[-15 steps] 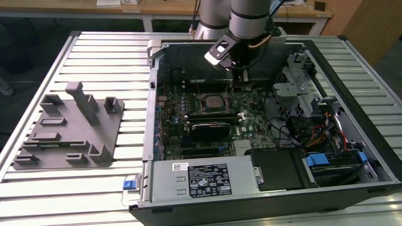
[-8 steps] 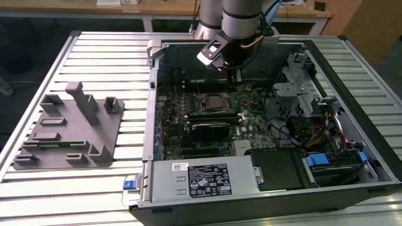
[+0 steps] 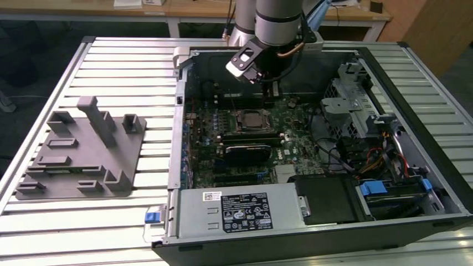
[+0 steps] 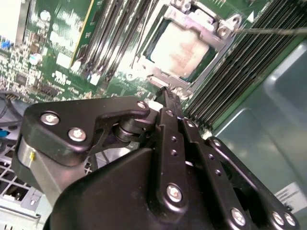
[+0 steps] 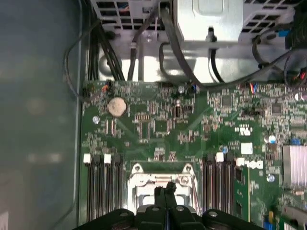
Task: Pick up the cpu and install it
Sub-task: 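Close the cpu cover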
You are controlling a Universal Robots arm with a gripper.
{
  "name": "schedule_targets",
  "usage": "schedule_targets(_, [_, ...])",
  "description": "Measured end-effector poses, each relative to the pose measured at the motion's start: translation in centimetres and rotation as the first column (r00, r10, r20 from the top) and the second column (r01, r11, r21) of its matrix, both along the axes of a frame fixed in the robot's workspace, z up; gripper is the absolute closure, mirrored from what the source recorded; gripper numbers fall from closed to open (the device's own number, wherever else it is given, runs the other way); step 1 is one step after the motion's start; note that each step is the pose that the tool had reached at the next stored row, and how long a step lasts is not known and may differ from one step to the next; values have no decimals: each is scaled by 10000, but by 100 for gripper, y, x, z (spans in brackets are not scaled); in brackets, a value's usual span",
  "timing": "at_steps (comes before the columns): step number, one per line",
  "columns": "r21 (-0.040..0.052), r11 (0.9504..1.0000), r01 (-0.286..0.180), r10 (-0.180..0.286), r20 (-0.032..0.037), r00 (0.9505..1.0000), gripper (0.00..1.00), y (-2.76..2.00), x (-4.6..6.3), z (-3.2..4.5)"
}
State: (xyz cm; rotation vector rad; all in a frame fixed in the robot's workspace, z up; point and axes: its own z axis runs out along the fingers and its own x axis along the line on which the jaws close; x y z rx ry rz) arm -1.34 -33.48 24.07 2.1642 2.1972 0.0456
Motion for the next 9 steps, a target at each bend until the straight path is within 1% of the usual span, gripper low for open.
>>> schedule_targets(2, [-2,10000,0,0,-1,10000,89,0,-35,-4])
schedule_targets(6, [-2,10000,0,0,-2,10000,89,-3,-53,-28])
schedule_targets(9, [-3,10000,0,0,-2,10000,89,-17,-87,-49])
